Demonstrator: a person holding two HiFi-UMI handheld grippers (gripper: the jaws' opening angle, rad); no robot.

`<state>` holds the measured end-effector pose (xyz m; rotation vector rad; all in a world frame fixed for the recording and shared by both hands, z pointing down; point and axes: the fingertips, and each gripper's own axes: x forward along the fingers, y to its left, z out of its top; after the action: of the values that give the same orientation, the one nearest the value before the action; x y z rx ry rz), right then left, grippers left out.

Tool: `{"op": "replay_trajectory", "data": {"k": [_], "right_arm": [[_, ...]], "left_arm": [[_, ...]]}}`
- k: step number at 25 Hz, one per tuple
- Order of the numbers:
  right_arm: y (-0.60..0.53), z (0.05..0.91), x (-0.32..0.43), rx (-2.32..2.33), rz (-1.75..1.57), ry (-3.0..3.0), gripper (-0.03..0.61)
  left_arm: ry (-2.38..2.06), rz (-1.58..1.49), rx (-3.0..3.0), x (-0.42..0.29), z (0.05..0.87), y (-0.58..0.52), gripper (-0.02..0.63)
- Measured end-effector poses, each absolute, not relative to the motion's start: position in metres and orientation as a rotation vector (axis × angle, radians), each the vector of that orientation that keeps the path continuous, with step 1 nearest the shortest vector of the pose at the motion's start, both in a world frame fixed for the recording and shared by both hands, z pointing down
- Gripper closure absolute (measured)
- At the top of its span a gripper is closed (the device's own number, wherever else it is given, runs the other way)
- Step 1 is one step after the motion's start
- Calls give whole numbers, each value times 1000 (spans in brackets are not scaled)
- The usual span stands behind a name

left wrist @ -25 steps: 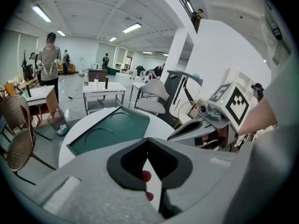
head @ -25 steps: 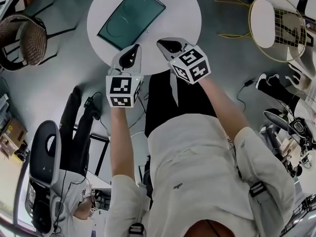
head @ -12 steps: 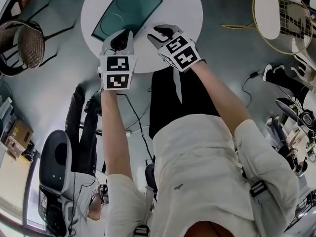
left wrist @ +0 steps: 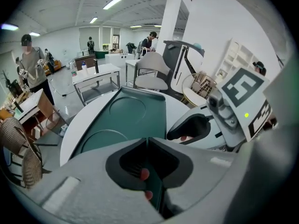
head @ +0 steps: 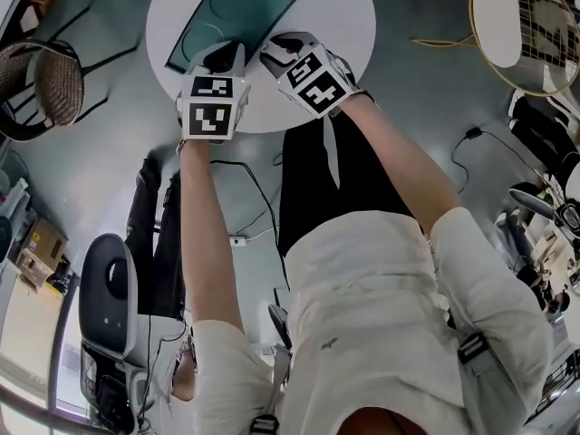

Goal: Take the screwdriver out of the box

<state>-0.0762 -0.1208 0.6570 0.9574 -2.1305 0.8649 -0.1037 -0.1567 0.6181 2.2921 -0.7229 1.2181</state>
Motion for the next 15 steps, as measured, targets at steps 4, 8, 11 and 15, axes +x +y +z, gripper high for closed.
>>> {"op": "replay_trajectory", "data": {"k": [4, 8, 11, 15], "right_arm": [[-121, 661, -78, 941, 861, -2126, 458], [-125, 664, -81, 938, 834, -2109, 491], [-127, 663, -83, 940, 828, -2097, 500], [-126, 662, -86, 936, 818, -2087, 505]], "left_arm": [[-723, 1207, 2269, -104, 619, -159, 594], [-730, 1211, 2261, -106, 620, -162, 601], [-747, 1213, 2253, -109, 619, -164, 603], [-774, 1216, 2254, -112, 618, -164, 603]]}}
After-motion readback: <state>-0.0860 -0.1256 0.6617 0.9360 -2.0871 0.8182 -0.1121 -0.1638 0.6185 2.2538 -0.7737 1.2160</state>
